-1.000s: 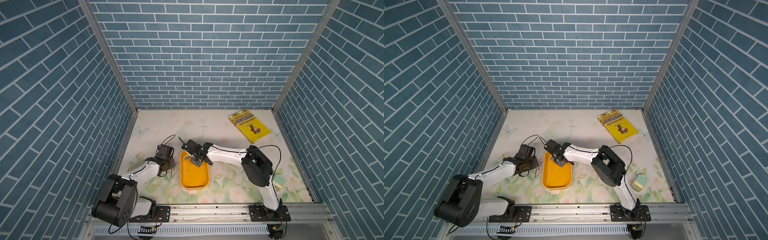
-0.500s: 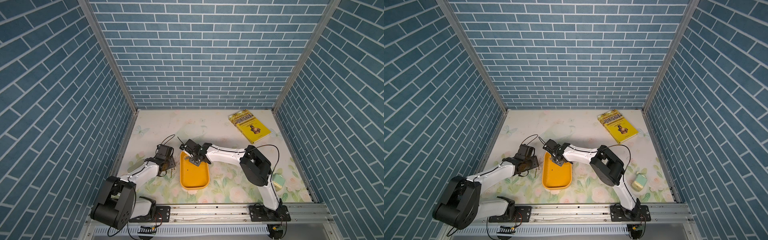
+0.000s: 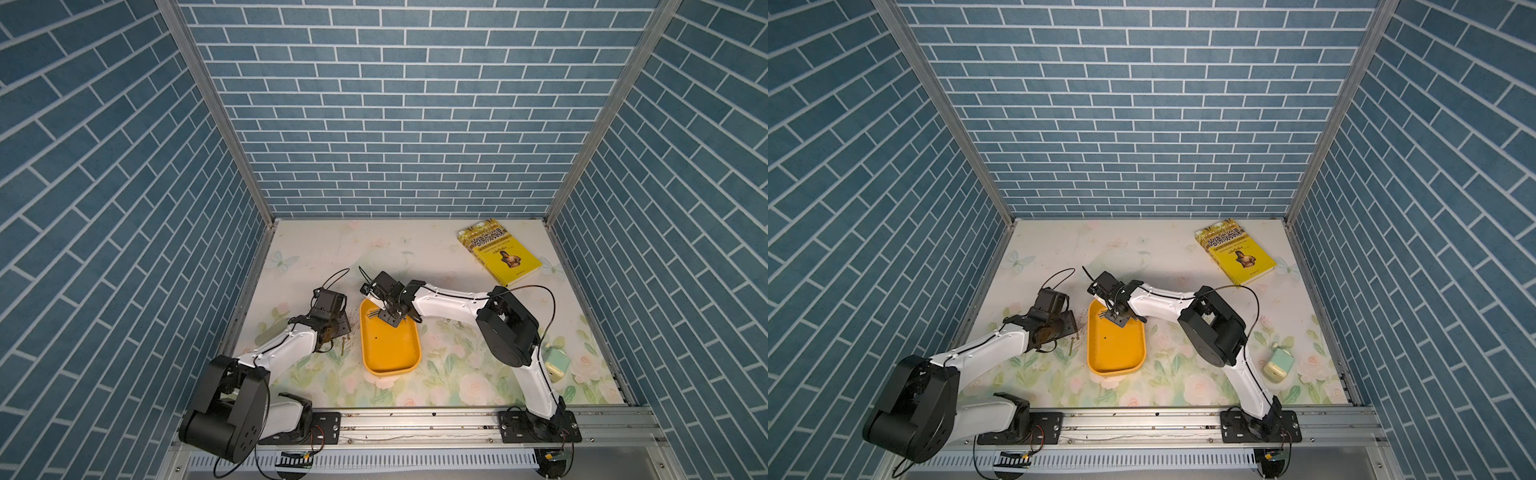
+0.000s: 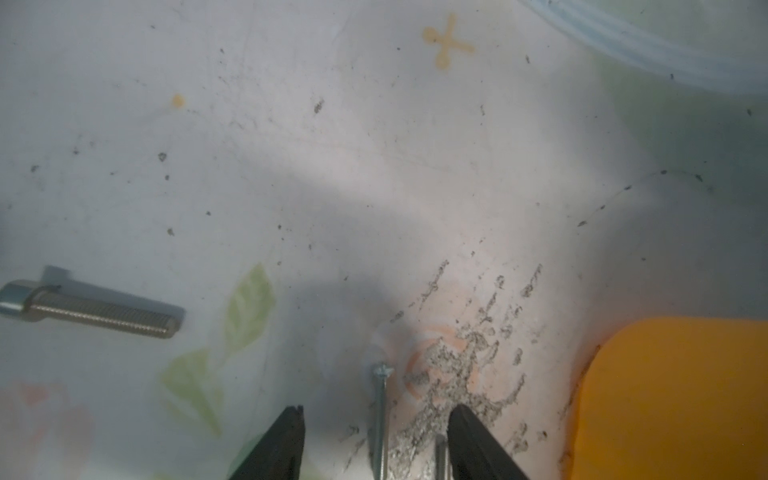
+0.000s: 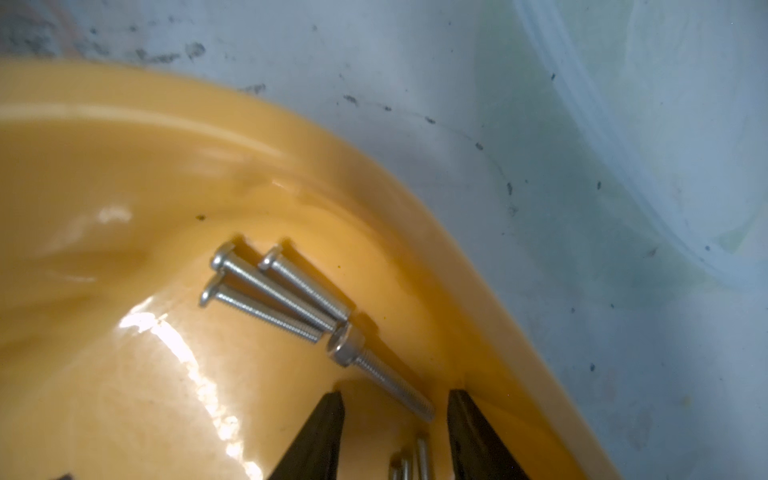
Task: Take out the screws from the storage box
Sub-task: Adjust the storage box at the center of the board.
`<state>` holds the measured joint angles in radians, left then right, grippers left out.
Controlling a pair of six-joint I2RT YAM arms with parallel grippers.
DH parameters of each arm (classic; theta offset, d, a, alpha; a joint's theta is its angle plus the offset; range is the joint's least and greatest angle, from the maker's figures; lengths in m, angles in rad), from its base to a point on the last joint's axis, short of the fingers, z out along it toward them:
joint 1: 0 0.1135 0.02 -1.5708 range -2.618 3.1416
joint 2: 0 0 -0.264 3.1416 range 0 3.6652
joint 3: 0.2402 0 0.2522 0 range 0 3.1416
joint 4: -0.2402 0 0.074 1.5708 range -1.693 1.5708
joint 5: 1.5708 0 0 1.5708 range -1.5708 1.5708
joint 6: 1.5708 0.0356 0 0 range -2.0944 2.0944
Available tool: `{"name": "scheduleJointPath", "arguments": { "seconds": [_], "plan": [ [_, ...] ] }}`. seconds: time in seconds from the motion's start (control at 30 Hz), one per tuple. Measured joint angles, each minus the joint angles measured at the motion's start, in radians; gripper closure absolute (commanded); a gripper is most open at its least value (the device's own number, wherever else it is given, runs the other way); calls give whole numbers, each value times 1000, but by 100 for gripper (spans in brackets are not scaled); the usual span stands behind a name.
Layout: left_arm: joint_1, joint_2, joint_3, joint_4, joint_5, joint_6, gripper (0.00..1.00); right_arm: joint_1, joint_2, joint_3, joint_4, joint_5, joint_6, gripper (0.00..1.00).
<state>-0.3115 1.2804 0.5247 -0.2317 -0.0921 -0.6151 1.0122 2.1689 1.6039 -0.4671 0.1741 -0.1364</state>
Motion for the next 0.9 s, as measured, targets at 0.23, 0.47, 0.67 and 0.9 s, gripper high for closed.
{"name": "scheduleJointPath", "arguments": {
  "seconds": [0.23, 0.47, 0.67, 0.9],
  "plan": [
    [0, 0, 0, 0, 0, 0, 40, -20, 24, 33, 3, -84, 0, 62],
    [0, 0, 0, 0, 0, 0, 40, -35, 27, 34, -5, -162, 1, 74],
    [0, 0, 0, 0, 0, 0, 40, -42, 27, 31, -13, -207, 2, 78],
    [0, -10, -3, 8, 20, 10, 2, -44, 27, 31, -29, -239, 5, 95]
  ]
}}
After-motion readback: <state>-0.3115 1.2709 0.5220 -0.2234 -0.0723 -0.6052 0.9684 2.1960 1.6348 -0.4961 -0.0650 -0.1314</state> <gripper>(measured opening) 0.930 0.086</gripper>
